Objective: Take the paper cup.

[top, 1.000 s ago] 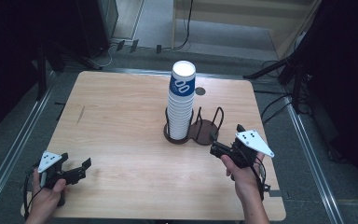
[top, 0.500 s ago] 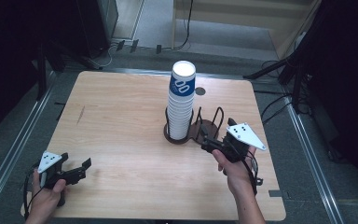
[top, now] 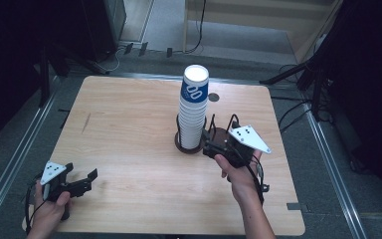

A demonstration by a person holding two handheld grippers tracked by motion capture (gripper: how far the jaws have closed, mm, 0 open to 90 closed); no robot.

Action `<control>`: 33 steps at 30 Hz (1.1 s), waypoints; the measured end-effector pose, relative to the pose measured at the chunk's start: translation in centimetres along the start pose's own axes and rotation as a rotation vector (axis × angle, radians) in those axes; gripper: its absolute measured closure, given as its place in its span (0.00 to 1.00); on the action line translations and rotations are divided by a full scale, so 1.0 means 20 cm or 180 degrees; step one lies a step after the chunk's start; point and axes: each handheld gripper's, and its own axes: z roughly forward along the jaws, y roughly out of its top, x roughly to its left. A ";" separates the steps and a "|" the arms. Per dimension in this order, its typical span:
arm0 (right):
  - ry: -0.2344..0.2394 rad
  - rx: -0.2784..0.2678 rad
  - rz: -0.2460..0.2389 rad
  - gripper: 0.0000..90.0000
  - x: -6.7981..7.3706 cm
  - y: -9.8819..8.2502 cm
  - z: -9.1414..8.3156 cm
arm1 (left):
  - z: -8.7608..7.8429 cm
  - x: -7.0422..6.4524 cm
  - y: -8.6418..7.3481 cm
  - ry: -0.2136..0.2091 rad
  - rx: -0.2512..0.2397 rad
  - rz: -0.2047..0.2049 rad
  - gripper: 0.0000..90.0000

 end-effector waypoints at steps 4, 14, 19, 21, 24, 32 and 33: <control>0.0037 -0.0002 0.0020 0.08 0.02 0.01 0.02 | 0.00 0.00 0.00 -0.0004 -0.0001 0.0001 0.08; 0.0087 -0.0046 0.0020 0.08 0.06 0.07 0.05 | 0.00 0.00 0.00 -0.0014 0.0006 0.0022 0.08; 0.0102 -0.0073 0.0002 0.07 0.09 0.11 0.06 | 0.00 0.00 0.00 -0.0016 0.0008 0.0023 0.08; 0.0113 -0.0076 0.0002 0.07 0.10 0.12 0.07 | 0.00 0.00 0.00 -0.0017 0.0007 0.0025 0.08; 0.0126 -0.0079 -0.0007 0.07 0.11 0.14 0.08 | 0.00 0.00 0.00 -0.0020 0.0007 0.0025 0.08; 0.0162 -0.0089 0.0028 0.07 0.12 0.18 0.11 | 0.00 0.00 0.00 -0.0020 0.0002 0.0021 0.08; 0.0173 -0.0089 0.0023 0.07 0.12 0.19 0.12 | 0.00 0.00 0.00 -0.0021 0.0002 0.0021 0.08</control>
